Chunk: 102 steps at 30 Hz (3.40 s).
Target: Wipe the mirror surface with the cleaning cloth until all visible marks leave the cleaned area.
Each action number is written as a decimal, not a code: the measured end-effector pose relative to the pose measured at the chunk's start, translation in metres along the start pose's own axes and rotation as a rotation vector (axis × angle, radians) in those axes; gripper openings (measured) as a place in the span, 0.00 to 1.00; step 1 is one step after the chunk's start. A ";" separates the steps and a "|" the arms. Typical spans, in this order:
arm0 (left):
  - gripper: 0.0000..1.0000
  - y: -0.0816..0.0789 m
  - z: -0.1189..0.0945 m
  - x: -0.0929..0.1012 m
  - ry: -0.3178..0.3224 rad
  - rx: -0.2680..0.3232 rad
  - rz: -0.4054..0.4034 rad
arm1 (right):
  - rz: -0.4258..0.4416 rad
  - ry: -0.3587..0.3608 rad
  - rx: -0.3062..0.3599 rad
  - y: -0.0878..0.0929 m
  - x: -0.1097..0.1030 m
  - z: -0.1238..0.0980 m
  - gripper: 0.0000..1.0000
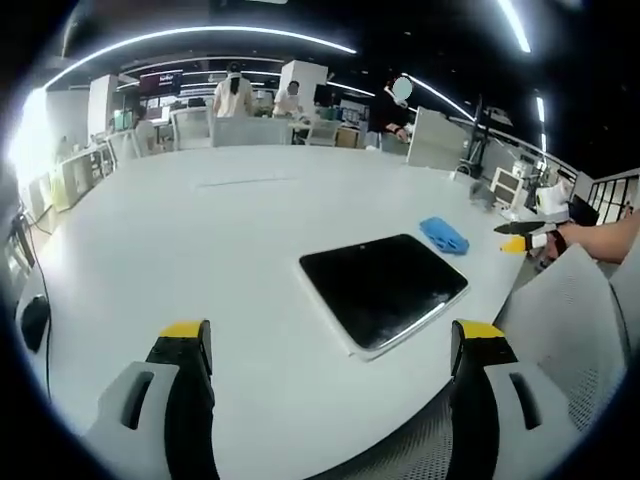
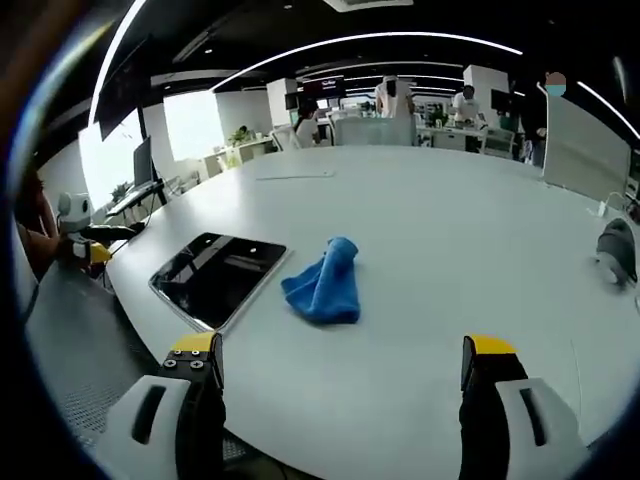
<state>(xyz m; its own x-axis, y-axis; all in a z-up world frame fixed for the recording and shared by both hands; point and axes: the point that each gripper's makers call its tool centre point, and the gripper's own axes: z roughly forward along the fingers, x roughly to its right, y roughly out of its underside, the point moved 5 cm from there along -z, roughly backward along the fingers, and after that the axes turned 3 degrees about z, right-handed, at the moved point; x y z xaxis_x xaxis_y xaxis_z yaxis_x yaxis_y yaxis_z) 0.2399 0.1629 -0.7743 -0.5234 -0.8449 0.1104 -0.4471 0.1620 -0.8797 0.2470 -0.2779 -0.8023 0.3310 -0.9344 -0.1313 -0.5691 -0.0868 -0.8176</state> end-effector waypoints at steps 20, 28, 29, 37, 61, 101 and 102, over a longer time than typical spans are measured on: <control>0.99 0.001 0.001 0.001 0.002 -0.005 -0.004 | -0.005 -0.005 -0.011 -0.002 0.000 -0.001 0.98; 0.99 0.001 0.000 -0.001 -0.002 -0.001 -0.001 | 0.011 0.000 -0.021 0.007 -0.007 -0.003 0.98; 0.99 0.001 0.000 -0.001 -0.002 0.000 -0.002 | 0.015 0.003 -0.018 0.007 -0.007 -0.003 0.98; 0.99 0.002 0.000 -0.001 -0.005 -0.003 -0.007 | 0.047 0.021 -0.008 0.006 -0.007 -0.005 0.98; 0.99 0.011 0.002 0.007 0.048 -0.072 0.004 | 0.081 0.096 -0.044 -0.052 -0.004 -0.031 0.97; 0.98 0.002 -0.001 -0.001 0.006 0.009 -0.047 | -0.007 0.068 -0.291 -0.070 -0.012 0.090 0.53; 0.98 0.002 -0.001 0.000 0.007 0.008 -0.048 | 0.001 0.069 -0.290 -0.067 -0.012 0.091 0.50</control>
<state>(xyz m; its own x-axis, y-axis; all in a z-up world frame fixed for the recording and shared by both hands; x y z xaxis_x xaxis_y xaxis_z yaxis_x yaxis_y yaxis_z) 0.2389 0.1639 -0.7755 -0.5061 -0.8482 0.1560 -0.4660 0.1168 -0.8771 0.3495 -0.2296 -0.7972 0.2845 -0.9549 -0.0852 -0.7637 -0.1720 -0.6222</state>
